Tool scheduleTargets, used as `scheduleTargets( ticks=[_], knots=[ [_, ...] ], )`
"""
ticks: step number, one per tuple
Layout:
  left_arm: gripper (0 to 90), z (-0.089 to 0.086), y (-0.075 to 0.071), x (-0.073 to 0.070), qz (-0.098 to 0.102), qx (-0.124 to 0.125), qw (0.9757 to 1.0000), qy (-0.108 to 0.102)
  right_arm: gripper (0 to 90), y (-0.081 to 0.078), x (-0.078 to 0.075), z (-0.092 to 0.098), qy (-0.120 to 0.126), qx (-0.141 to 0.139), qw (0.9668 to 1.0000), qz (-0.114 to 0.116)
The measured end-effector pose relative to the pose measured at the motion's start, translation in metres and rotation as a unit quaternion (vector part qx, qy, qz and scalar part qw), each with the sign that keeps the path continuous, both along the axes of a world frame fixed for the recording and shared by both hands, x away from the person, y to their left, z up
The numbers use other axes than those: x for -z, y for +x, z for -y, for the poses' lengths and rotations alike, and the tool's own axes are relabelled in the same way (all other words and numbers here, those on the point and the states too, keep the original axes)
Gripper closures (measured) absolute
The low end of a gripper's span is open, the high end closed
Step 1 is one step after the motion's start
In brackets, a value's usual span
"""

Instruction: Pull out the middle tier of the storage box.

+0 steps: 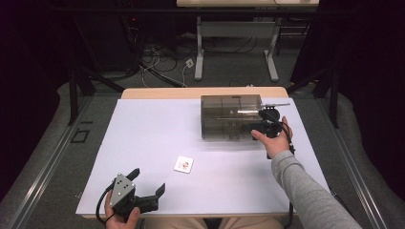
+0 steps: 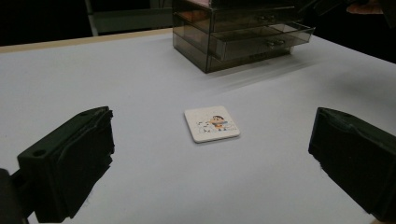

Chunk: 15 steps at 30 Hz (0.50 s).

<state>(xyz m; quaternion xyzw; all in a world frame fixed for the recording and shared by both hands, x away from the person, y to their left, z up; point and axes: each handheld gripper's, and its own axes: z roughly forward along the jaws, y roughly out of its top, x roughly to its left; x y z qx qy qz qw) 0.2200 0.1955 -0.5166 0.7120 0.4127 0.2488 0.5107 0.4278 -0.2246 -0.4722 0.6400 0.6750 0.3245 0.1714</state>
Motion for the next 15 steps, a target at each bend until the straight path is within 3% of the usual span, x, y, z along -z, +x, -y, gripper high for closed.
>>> scheduleTargets(
  ticks=[15],
  knots=[
    [0.7, 0.0, 0.0, 0.0, 0.0, 0.001, 1.0, 0.001, 0.0, 0.009, 0.006, 0.012, -0.011, 0.01, 0.9999, -0.004]
  ],
)
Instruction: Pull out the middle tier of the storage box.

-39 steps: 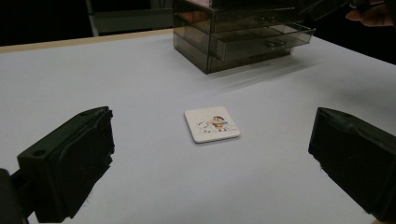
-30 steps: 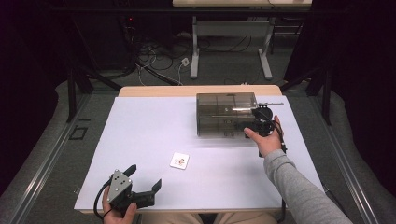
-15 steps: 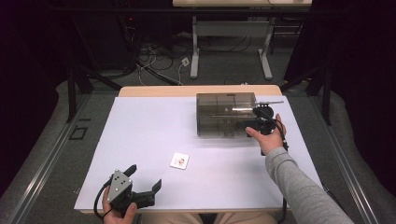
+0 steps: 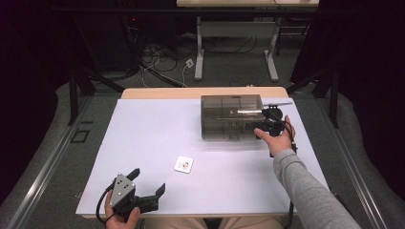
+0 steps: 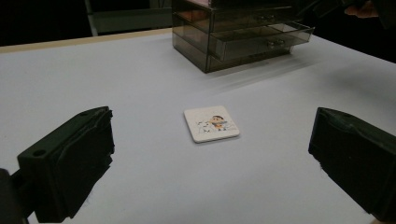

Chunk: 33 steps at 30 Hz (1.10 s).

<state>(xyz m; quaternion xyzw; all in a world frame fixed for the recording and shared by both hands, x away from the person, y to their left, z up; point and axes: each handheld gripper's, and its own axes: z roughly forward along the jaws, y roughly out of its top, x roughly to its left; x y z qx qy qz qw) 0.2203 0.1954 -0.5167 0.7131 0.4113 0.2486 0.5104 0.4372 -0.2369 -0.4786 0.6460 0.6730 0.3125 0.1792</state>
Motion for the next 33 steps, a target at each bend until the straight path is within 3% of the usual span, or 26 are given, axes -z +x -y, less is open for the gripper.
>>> scheduleTargets(
  ticks=[8, 12, 16, 24, 26, 33],
  knots=[
    [0.7, 0.0, 0.0, 0.0, 0.0, 0.0, 1.0, 0.0, 0.0, 0.005, 0.004, 0.007, -0.016, 0.004, 0.9999, -0.002],
    [0.6, 0.0, 0.0, 0.0, 0.0, 0.0, 1.0, 0.0, 0.4, 0.005, 0.004, 0.01, -0.011, 0.006, 0.9999, -0.006],
    [0.6, 0.0, 0.0, 0.0, 0.0, 0.0, 1.0, 0.001, 16.6, 0.005, 0.003, 0.012, -0.022, 0.012, 0.9997, -0.006],
    [0.6, 0.001, 0.0, 0.0, 0.0, 0.001, 1.0, 0.0, 35.8, 0.003, -0.001, 0.014, -0.034, 0.026, 0.9991, -0.005],
    [0.7, 0.001, 0.0, 0.0, 0.0, 0.001, 1.0, 0.0, 47.5, 0.003, 0.0, 0.014, -0.032, 0.026, 0.999, -0.016],
    [0.7, 0.001, 0.0, 0.0, -0.001, 0.001, 1.0, 0.0, 59.9, 0.004, 0.002, 0.014, -0.037, 0.023, 0.9989, -0.019]
  ],
)
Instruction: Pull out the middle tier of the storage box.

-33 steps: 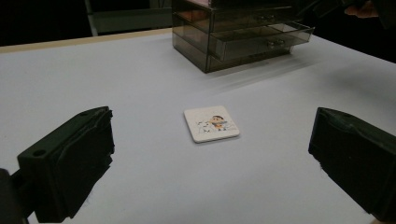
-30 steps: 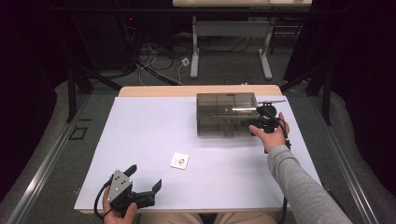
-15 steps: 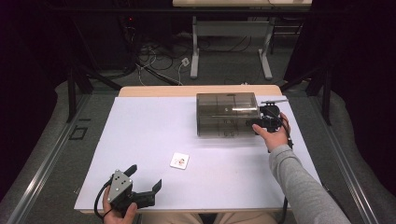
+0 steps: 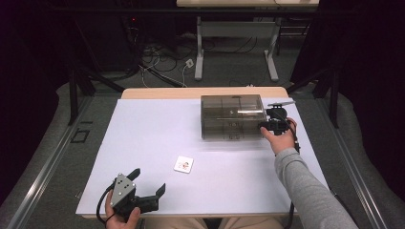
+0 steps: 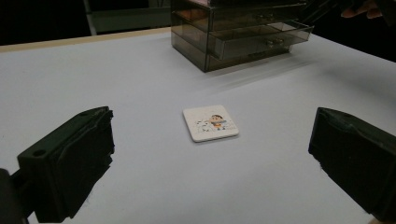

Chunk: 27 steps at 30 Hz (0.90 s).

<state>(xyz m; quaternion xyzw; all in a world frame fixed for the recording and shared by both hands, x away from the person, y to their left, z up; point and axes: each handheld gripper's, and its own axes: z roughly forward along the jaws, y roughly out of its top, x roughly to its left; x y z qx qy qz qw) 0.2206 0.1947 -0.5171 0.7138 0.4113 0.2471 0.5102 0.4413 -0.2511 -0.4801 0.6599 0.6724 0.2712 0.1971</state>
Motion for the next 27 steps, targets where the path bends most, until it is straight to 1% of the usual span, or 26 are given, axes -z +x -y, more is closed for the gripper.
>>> scheduleTargets(
  ticks=[1, 3, 5, 6, 7, 11, 12, 14, 15, 19, 24, 27],
  knots=[
    [0.7, 0.0, 0.0, 0.0, 0.0, 0.0, 1.0, 0.0, 63.5, -0.0001, -0.0001, -0.0004, 0.0, 0.0, 1.0, -0.002],
    [0.7, 0.0, 0.0, 0.0001, 0.0, 0.0, 1.0, 0.0, 64.8, -0.0001, 0.0, -0.0009, 0.003, 0.001, 1.0, -0.004],
    [0.6, 0.0, 0.0, 0.0001, 0.0, 0.0, 1.0, 0.0, 68.6, 0.0005, 0.0015, -0.0011, -0.001, -0.002, 1.0, -0.008],
    [0.6, 0.0, 0.0001, 0.0001, 0.0, 0.0, 1.0, 0.0, 69.3, 0.0011, 0.0023, -0.0011, -0.004, -0.003, 1.0, -0.008],
    [0.7, 0.0, 0.0, 0.0001, -0.001, 0.0, 1.0, 0.0, 70.4, 0.0015, 0.0029, -0.0016, -0.001, -0.001, 0.9999, -0.016],
    [0.6, -0.0002, 0.0002, 0.0002, -0.001, 0.0, 1.0, -0.001, 71.9, 0.0019, 0.0042, -0.0014, -0.007, -0.005, 0.9998, -0.016],
    [0.7, -0.0002, 0.0003, 0.0003, -0.001, 0.0, 1.0, -0.001, 74.1, 0.0021, 0.005, -0.0016, -0.008, -0.002, 0.9998, -0.019],
    [0.7, -0.0002, 0.0003, 0.0003, -0.002, 0.0, 1.0, -0.001, 75.3, 0.0022, 0.0054, -0.0011, -0.009, -0.003, 0.9998, -0.018],
    [0.6, -0.0001, 0.0003, 0.0003, -0.002, 0.0, 1.0, 0.0, 77.9, 0.0026, 0.0065, -0.0002, -0.01, -0.002, 0.9998, -0.019],
    [0.7, 0.0, 0.0005, 0.0003, 0.0, 0.001, 1.0, 0.0, 79.8, 0.0033, 0.0074, 0.001, -0.011, -0.002, 0.9998, -0.016],
    [0.7, 0.0, 0.0006, 0.0004, -0.001, 0.0, 1.0, 0.0, 81.2, 0.0028, 0.0069, 0.002, -0.007, 0.0, 0.9997, -0.022],
    [0.7, 0.0, 0.0006, 0.0004, -0.001, 0.001, 1.0, 0.001, 82.6, 0.0027, 0.007, 0.0021, -0.008, 0.001, 0.9997, -0.021]
  ],
)
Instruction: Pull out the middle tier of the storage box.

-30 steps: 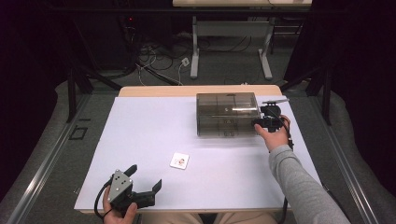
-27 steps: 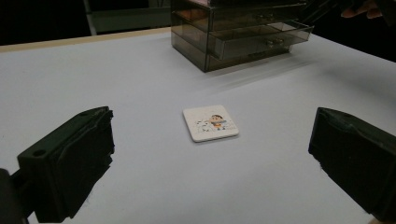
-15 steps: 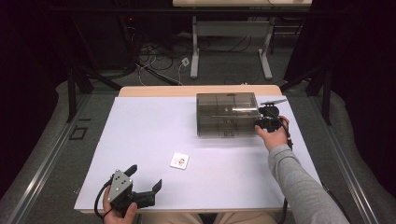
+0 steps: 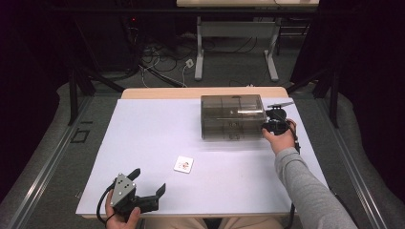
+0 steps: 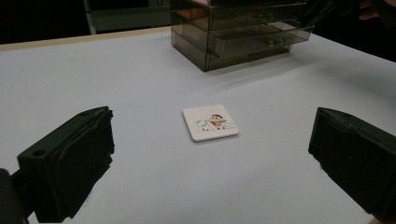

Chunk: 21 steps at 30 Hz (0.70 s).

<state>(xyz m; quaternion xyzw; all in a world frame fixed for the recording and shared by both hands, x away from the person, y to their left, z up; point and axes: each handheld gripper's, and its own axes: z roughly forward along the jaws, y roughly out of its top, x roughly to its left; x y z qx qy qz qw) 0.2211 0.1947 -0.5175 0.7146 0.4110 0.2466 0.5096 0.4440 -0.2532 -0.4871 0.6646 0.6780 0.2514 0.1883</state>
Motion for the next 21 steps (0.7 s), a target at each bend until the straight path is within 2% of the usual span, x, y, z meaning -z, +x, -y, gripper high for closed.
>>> scheduleTargets(
  ticks=[11, 18, 21],
  knots=[
    [0.7, -0.0001, -0.0002, -0.0001, -0.001, -0.001, 1.0, 0.0, 83.0, -0.0015, -0.0008, -0.0006, 0.0, 0.005, 1.0, -0.001],
    [0.7, 0.0004, -0.0003, -0.0001, -0.001, 0.0, 1.0, 0.001, 86.9, -0.0034, -0.003, -0.0049, 0.003, 0.004, 1.0, -0.002],
    [0.6, -0.0002, -0.0003, -0.0004, 0.002, -0.001, 1.0, 0.003, 87.9, -0.0025, -0.0013, -0.0061, -0.004, 0.005, 1.0, 0.0]
  ],
)
